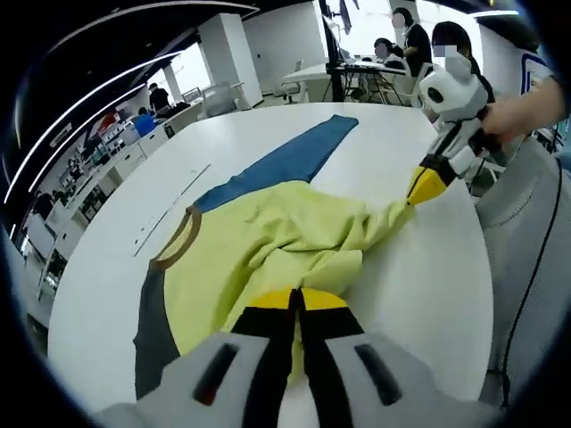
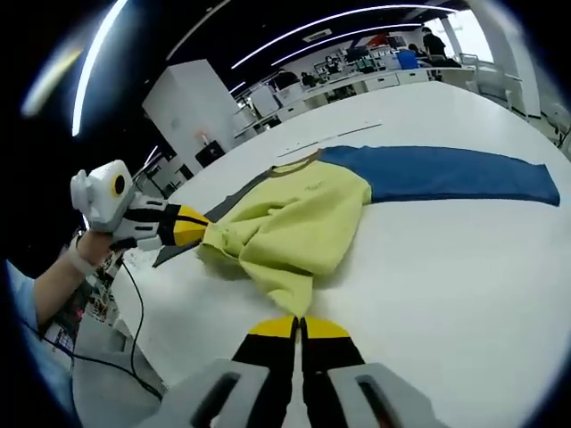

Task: Fold the garment on the visible template until the final outline fits inside the template.

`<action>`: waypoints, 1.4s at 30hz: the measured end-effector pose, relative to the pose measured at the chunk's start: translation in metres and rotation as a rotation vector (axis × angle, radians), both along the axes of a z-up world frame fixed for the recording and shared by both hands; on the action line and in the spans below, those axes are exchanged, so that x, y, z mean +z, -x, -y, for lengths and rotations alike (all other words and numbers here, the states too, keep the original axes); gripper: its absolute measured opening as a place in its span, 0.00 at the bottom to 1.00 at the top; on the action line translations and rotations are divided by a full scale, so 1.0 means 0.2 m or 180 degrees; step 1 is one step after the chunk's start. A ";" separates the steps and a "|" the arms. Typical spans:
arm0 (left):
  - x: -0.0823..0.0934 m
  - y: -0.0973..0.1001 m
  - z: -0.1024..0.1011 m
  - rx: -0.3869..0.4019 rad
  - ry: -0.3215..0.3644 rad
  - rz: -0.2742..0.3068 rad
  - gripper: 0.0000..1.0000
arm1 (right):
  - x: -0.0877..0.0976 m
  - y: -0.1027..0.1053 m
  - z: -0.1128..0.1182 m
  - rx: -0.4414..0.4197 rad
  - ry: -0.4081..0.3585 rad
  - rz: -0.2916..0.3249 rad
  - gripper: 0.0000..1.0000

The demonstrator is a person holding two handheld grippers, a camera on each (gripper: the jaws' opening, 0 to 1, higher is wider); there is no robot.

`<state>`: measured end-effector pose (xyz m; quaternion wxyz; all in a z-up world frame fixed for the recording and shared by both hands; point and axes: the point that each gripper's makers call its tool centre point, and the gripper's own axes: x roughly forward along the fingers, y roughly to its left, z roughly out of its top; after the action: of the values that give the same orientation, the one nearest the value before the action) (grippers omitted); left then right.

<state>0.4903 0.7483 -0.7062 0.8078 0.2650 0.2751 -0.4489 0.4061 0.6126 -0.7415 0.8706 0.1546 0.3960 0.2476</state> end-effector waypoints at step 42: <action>-0.10 -0.05 -0.02 0.0187 0.0199 -0.0039 0.24 | -0.04 0.00 0.00 -0.0045 -0.0057 -0.0146 0.00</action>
<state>0.5002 0.7521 -0.7262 0.8268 0.2287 0.2735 -0.4350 0.4065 0.6125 -0.7502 0.8616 0.1708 0.4126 0.2413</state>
